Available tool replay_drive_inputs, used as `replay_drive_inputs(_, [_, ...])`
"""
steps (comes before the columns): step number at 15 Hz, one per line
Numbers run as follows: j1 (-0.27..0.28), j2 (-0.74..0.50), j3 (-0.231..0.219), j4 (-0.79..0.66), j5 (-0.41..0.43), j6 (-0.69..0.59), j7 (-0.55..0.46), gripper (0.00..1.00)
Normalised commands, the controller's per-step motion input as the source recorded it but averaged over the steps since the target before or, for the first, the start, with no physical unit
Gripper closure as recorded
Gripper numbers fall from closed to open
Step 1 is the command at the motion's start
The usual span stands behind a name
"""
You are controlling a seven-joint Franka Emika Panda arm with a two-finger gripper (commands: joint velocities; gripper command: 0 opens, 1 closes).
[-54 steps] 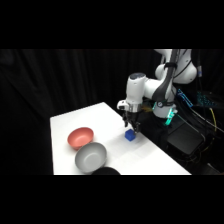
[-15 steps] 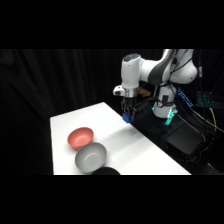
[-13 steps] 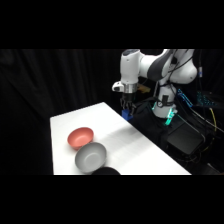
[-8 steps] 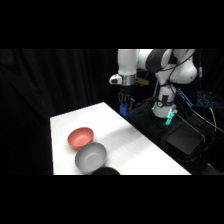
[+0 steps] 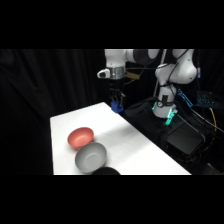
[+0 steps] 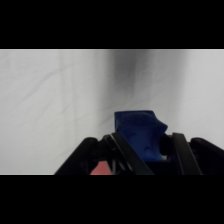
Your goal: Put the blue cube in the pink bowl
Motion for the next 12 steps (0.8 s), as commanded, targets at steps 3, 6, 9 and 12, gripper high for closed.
replay_drive_inputs(3, [-0.095,0.32,-0.039,0.51,0.161,-0.21,-0.29,0.8])
replay_drive_inputs(6, [-0.092,0.3,-0.033,0.49,0.163,-0.21,-0.3,0.8])
replay_drive_inputs(9, [-0.075,0.3,-0.013,0.5,0.159,-0.22,-0.27,0.8])
replay_drive_inputs(12, [-0.064,0.34,0.007,0.54,0.16,-0.21,-0.23,0.8])
